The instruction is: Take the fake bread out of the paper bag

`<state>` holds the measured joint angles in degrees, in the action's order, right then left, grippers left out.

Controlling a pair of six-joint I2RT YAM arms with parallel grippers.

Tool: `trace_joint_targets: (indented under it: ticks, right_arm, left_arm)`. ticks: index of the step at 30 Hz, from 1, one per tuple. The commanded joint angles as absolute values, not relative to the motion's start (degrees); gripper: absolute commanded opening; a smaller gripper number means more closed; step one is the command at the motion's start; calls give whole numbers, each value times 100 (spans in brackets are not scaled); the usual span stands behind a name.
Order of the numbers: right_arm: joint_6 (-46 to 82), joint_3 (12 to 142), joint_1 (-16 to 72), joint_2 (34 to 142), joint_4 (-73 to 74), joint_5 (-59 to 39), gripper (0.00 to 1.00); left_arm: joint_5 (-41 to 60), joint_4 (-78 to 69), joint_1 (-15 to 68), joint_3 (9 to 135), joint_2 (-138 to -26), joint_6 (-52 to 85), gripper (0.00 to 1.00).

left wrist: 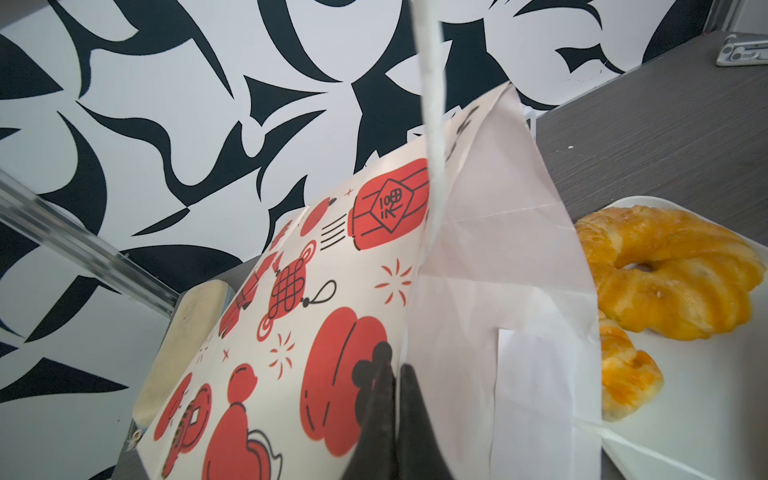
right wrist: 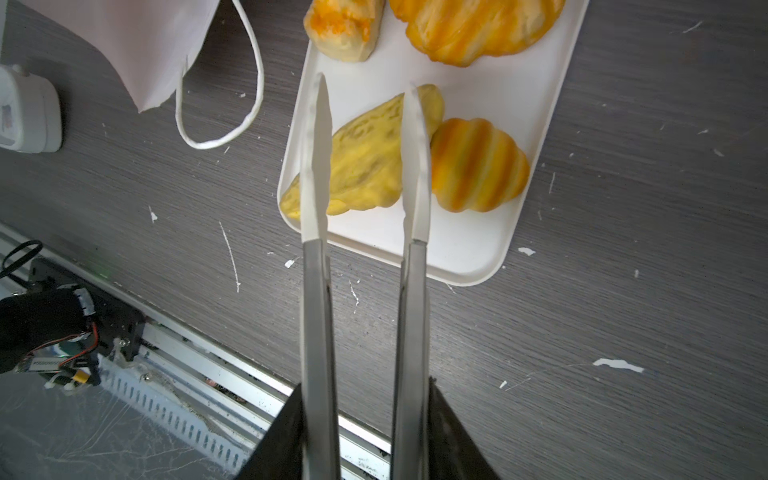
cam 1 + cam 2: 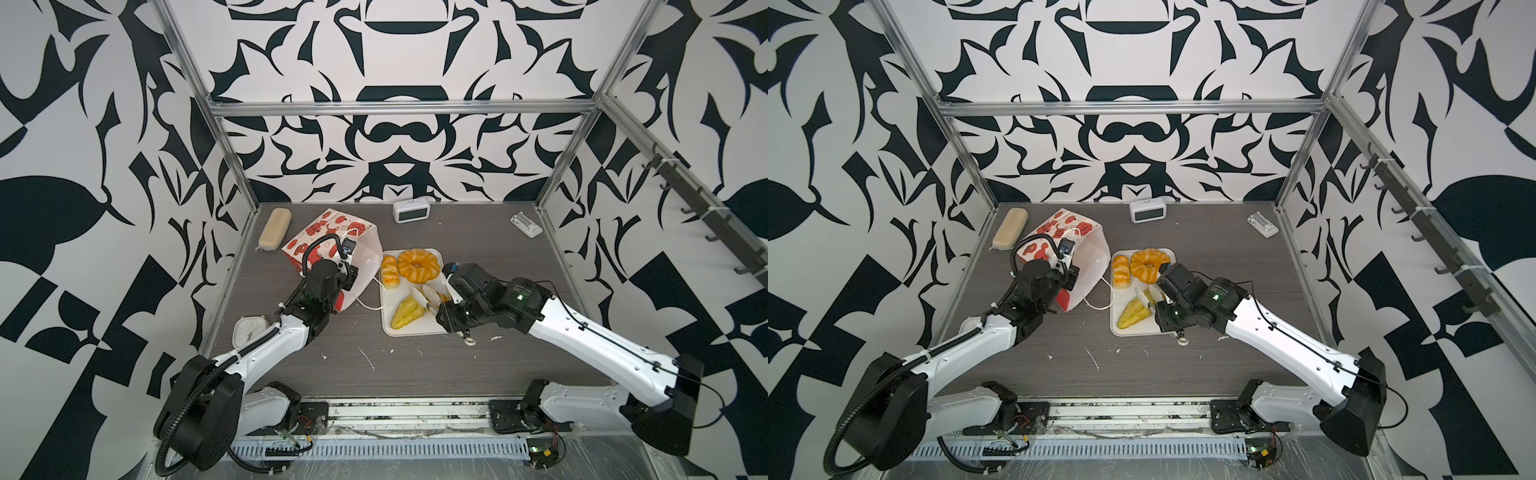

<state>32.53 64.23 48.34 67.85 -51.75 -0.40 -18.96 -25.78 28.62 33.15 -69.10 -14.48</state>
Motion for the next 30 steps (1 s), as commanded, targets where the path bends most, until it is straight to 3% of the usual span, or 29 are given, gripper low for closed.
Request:
trace_joint_targets:
  ticks: [1, 7, 12, 17, 30]
  right_arm:
    - [3165, 6499, 4805, 6478, -5169, 604, 44]
    - [3305, 6365, 4791, 6164, -5236, 327, 42]
    - [3688, 5826, 4792, 5680, -5254, -439, 29]
    - [4037, 5205, 4798, 5310, -5138, -666, 26]
    - [3835, 4924, 4807, 5950, -4386, -1106, 24]
  left_arm:
    - [-1821, -2794, 2856, 3265, -6952, -1343, 4]
    - [-1829, -2770, 2856, 3278, -6950, -1353, 4]
    - [-1874, -2759, 2856, 3287, -6935, -1388, 4]
    - [-1843, -2770, 2856, 3323, -7012, -1397, 4]
    - [-1827, -2725, 2856, 3313, -6922, -1389, 4]
